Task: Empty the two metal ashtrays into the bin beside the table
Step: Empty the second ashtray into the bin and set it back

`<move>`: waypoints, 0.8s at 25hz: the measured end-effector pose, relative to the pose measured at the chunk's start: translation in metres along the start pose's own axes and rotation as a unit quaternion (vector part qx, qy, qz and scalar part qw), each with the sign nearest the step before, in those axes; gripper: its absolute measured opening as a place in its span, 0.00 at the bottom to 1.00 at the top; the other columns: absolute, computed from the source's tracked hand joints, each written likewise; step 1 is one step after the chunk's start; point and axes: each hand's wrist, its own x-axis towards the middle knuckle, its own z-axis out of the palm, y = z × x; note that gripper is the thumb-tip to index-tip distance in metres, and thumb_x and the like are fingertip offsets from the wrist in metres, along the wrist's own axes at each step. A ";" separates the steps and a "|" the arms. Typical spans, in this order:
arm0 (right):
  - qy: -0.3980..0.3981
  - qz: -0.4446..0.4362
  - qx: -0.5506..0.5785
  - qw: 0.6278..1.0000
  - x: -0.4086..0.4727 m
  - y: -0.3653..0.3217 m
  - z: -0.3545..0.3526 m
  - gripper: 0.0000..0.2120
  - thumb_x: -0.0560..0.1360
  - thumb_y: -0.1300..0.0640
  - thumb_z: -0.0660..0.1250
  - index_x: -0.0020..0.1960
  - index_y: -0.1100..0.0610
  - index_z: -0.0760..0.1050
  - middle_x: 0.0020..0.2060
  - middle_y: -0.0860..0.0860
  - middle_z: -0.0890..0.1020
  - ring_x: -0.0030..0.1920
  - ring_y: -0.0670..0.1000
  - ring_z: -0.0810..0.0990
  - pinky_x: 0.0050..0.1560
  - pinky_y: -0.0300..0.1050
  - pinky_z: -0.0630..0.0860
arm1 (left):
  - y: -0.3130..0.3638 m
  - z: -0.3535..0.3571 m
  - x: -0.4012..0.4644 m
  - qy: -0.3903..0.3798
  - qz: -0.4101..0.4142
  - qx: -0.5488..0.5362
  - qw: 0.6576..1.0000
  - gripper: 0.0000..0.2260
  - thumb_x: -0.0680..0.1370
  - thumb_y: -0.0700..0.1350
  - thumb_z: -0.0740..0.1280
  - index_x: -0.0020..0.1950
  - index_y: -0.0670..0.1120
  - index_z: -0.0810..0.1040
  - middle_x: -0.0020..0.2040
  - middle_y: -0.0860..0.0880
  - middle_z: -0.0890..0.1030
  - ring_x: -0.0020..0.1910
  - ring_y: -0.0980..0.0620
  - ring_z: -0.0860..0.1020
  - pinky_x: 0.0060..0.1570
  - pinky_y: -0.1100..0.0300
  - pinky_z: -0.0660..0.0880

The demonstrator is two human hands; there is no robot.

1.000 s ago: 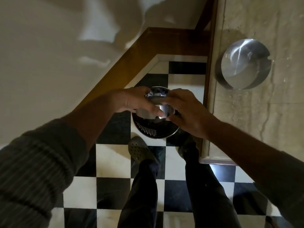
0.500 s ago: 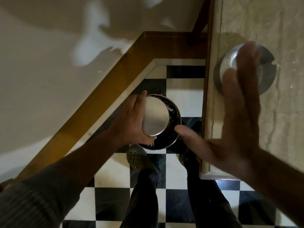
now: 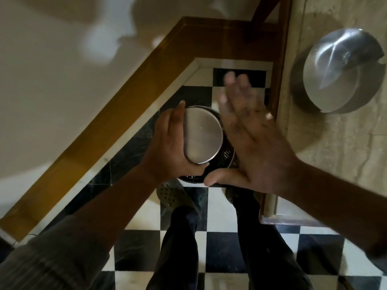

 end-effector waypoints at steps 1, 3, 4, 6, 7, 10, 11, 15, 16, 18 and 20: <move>0.047 -0.025 -0.016 0.998 0.001 0.002 -0.005 0.55 0.71 0.25 0.56 0.75 0.73 0.53 0.74 0.76 0.54 0.78 0.63 0.45 0.79 0.61 0.46 | -0.001 -0.003 0.002 0.001 -0.005 -0.005 1.000 0.62 0.57 0.66 0.81 0.78 0.34 0.58 0.70 0.34 0.69 0.67 0.39 0.71 0.56 0.40 0.78; 0.039 -0.047 -0.021 0.998 0.001 -0.004 -0.007 0.58 0.69 0.23 0.55 0.74 0.72 0.52 0.75 0.74 0.52 0.78 0.63 0.45 0.79 0.64 0.46 | 0.001 -0.004 0.007 0.011 -0.007 -0.021 1.000 0.62 0.56 0.66 0.80 0.79 0.37 0.57 0.70 0.37 0.68 0.66 0.41 0.71 0.56 0.42 0.79; -0.042 -0.069 -0.054 0.995 0.000 -0.007 0.002 0.58 0.68 0.22 0.57 0.77 0.69 0.51 0.77 0.71 0.50 0.79 0.64 0.44 0.78 0.66 0.48 | 0.001 -0.005 0.009 0.014 -0.011 -0.028 0.999 0.62 0.56 0.65 0.81 0.79 0.39 0.56 0.70 0.38 0.68 0.66 0.41 0.71 0.55 0.44 0.78; -0.288 -0.052 -0.134 0.947 -0.015 -0.007 0.025 0.60 0.67 0.25 0.64 0.79 0.61 0.40 0.79 0.63 0.40 0.80 0.65 0.40 0.78 0.68 0.45 | 0.002 -0.003 0.008 0.000 -0.005 -0.023 1.000 0.61 0.55 0.62 0.80 0.79 0.38 0.57 0.68 0.36 0.69 0.64 0.40 0.71 0.54 0.45 0.79; -0.341 -0.046 -0.155 0.926 -0.019 -0.006 0.034 0.60 0.68 0.28 0.67 0.79 0.59 0.37 0.80 0.60 0.38 0.80 0.65 0.38 0.79 0.67 0.43 | 0.003 -0.002 0.005 -0.006 0.002 -0.013 1.000 0.60 0.56 0.62 0.80 0.78 0.36 0.59 0.67 0.35 0.70 0.63 0.40 0.72 0.54 0.47 0.78; -0.245 -0.032 -0.136 0.959 -0.016 0.002 0.039 0.46 0.70 0.47 0.75 0.79 0.61 0.57 0.79 0.63 0.58 0.78 0.69 0.54 0.76 0.67 0.59 | 0.004 -0.001 -0.005 -0.018 -0.009 -0.032 0.999 0.58 0.58 0.65 0.78 0.78 0.36 0.60 0.69 0.36 0.70 0.66 0.48 0.68 0.59 0.56 0.72; -0.190 -0.015 -0.108 0.976 -0.016 0.004 0.041 0.38 0.71 0.55 0.76 0.76 0.63 0.64 0.76 0.65 0.65 0.76 0.70 0.61 0.72 0.68 0.67 | 0.006 -0.002 -0.006 -0.028 -0.031 -0.052 0.998 0.58 0.58 0.65 0.78 0.79 0.39 0.58 0.71 0.39 0.69 0.67 0.51 0.66 0.59 0.59 0.71; -0.086 0.070 0.048 0.993 -0.020 0.007 0.038 0.21 0.75 0.63 0.69 0.67 0.67 0.74 0.66 0.69 0.76 0.66 0.69 0.76 0.62 0.58 0.77 | 0.013 -0.018 0.004 -0.083 -0.205 -0.198 0.955 0.51 0.59 0.61 0.80 0.77 0.55 0.59 0.72 0.51 0.68 0.65 0.56 0.71 0.52 0.69 0.72; -0.092 0.124 0.108 0.982 -0.017 0.005 0.034 0.21 0.76 0.62 0.68 0.68 0.64 0.73 0.66 0.65 0.76 0.65 0.64 0.77 0.62 0.50 0.76 | 0.013 -0.024 0.007 -0.090 -0.256 -0.252 0.929 0.45 0.62 0.61 0.79 0.74 0.55 0.62 0.70 0.51 0.70 0.63 0.55 0.74 0.49 0.68 0.75; -0.104 0.269 0.225 0.931 -0.012 0.004 0.031 0.21 0.77 0.61 0.66 0.70 0.58 0.72 0.63 0.56 0.78 0.62 0.54 0.77 0.58 0.37 0.72 | 0.018 -0.034 0.008 -0.075 -0.347 -0.368 0.860 0.33 0.67 0.64 0.72 0.67 0.54 0.67 0.68 0.48 0.74 0.60 0.51 0.78 0.47 0.64 0.78; -0.103 0.393 0.316 0.857 -0.009 0.001 0.037 0.18 0.78 0.61 0.64 0.68 0.57 0.73 0.58 0.53 0.80 0.57 0.52 0.78 0.52 0.37 0.75 | 0.026 -0.041 0.004 -0.035 -0.414 -0.435 0.799 0.21 0.73 0.63 0.66 0.61 0.54 0.72 0.66 0.45 0.78 0.60 0.47 0.80 0.50 0.58 0.78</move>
